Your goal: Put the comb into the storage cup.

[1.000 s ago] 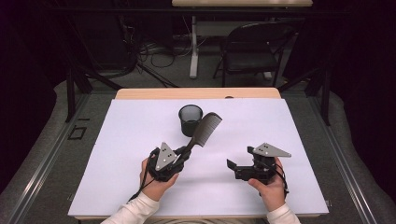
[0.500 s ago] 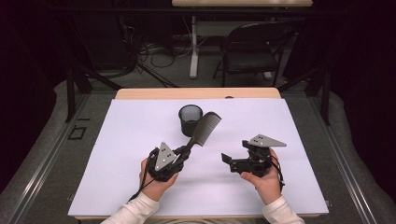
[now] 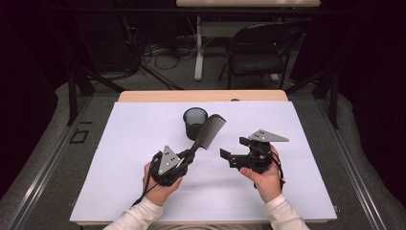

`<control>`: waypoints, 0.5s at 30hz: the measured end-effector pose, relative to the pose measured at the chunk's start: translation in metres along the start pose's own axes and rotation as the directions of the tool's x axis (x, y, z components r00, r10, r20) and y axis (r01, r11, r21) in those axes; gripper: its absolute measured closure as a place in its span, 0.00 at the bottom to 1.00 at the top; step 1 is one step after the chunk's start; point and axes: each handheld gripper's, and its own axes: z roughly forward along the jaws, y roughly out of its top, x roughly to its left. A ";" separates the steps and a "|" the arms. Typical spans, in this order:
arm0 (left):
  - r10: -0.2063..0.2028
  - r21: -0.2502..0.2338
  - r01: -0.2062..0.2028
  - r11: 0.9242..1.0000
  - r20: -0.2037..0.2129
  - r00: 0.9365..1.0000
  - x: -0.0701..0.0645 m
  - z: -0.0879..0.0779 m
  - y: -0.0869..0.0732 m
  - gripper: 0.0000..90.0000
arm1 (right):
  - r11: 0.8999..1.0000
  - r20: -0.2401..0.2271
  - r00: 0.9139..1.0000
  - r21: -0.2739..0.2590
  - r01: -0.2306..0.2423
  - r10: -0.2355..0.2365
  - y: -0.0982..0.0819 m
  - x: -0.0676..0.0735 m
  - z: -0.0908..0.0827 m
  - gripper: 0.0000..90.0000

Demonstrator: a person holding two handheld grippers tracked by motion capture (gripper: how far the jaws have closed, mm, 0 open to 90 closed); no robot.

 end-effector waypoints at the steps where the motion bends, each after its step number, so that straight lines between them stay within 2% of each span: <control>1: -0.001 0.000 0.001 1.000 -0.001 1.000 0.000 0.000 0.000 0.80 | 1.000 -0.009 1.000 -0.001 -0.001 0.001 0.001 0.001 0.001 0.15; 5: -0.002 0.001 0.002 1.000 -0.004 1.000 0.001 0.000 0.000 0.80 | 1.000 -0.027 1.000 -0.002 0.001 -0.001 0.006 0.003 0.004 0.16; 15: -0.023 -0.009 0.023 1.000 -0.014 1.000 0.005 -0.002 0.001 0.80 | 0.999 -0.060 0.998 0.013 -0.035 0.036 0.025 0.004 0.012 0.17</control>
